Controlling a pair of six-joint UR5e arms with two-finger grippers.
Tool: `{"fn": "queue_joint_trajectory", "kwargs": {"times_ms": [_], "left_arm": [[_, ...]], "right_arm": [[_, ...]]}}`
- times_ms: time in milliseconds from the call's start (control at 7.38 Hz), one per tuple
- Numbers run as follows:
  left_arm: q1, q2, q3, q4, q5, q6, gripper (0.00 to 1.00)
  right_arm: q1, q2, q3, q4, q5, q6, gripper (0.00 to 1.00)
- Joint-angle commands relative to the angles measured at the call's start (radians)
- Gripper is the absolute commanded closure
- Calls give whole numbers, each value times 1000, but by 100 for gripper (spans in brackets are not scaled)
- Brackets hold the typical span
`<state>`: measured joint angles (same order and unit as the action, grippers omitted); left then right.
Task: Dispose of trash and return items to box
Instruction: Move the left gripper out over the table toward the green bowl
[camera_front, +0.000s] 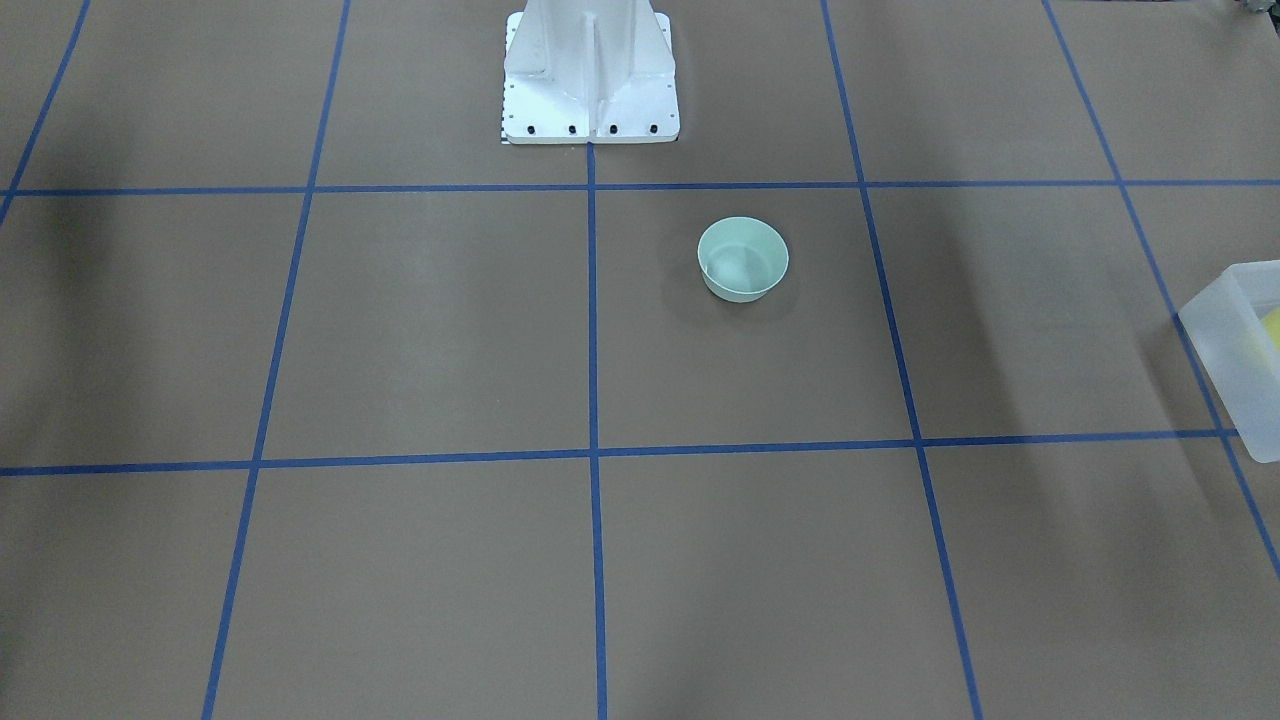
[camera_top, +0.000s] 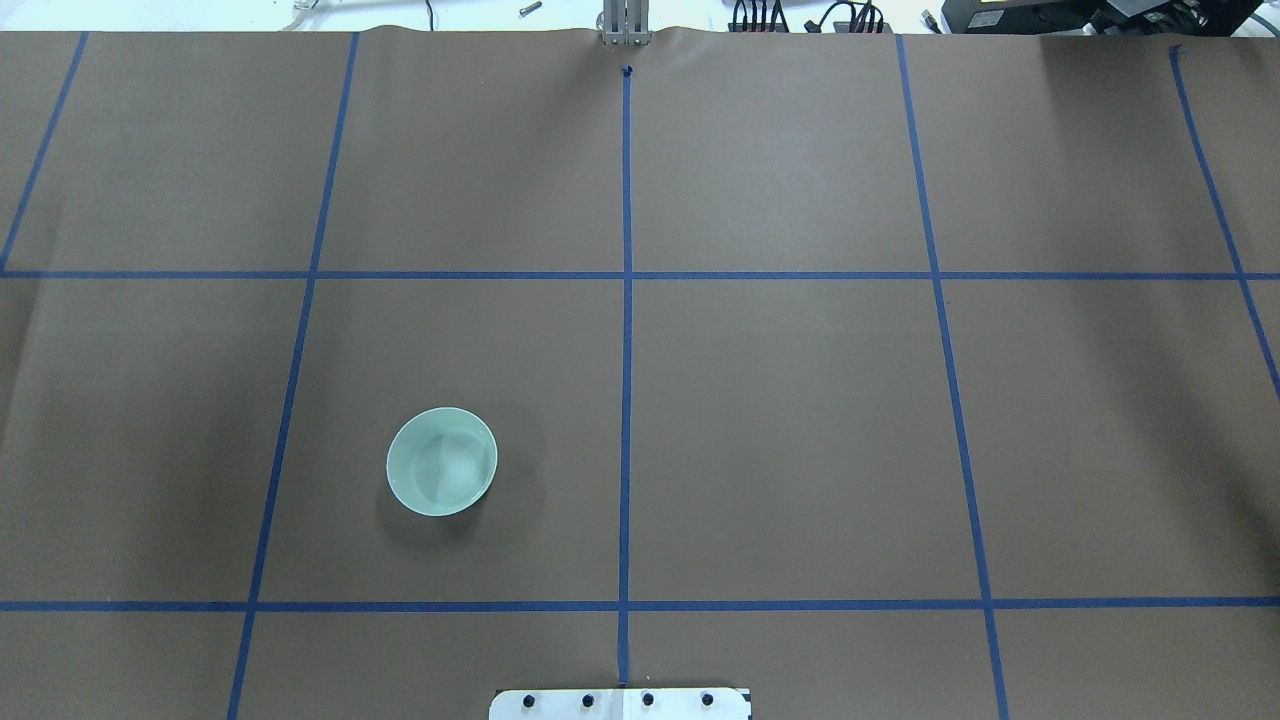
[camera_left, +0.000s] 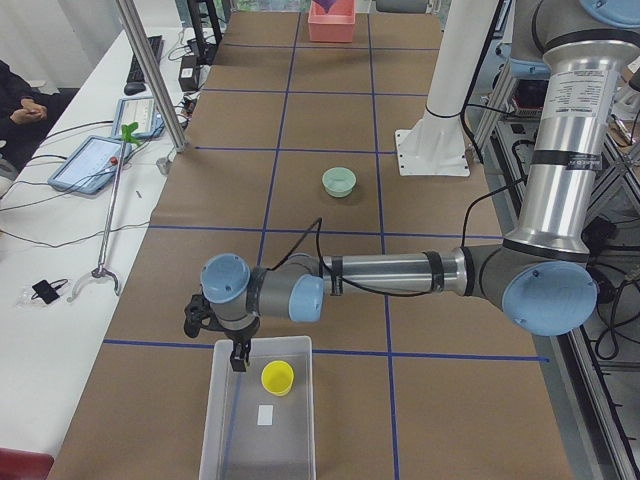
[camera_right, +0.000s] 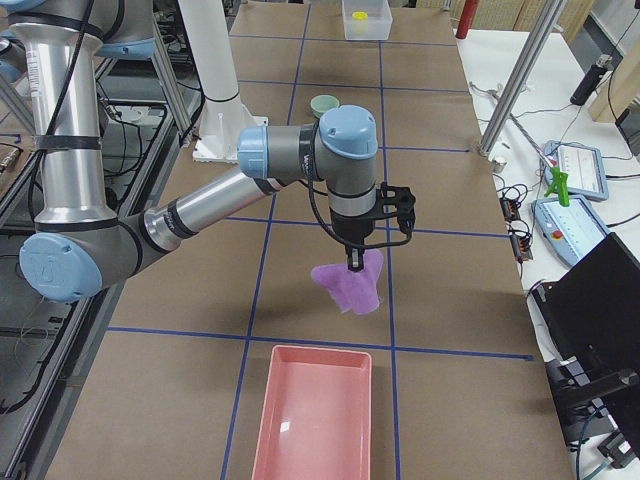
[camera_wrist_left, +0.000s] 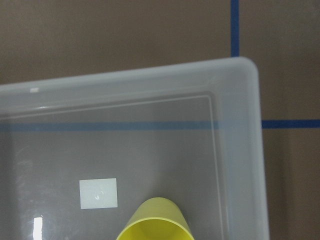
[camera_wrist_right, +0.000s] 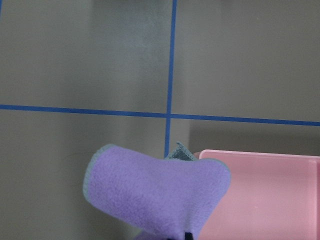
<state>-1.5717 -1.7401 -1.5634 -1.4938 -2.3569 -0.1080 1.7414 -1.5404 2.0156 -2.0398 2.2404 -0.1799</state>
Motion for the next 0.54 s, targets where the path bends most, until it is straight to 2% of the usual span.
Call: {"fn": "queue_joint_trajectory", "kwargs": {"times_ms": [0, 135, 271, 406], "left_arm": [[43, -44, -220, 144, -5, -324, 2], [108, -42, -251, 107, -21, -420, 2], [171, -44, -257, 62, -57, -529, 1], [259, -42, -254, -73, -58, -709, 1]], "right_arm": [[49, -3, -116, 48, -127, -151, 100], [52, -23, -197, 117, -154, -154, 100], [53, -41, -313, 263, -156, -154, 100], [53, -40, -416, 376, -174, -150, 100]]}}
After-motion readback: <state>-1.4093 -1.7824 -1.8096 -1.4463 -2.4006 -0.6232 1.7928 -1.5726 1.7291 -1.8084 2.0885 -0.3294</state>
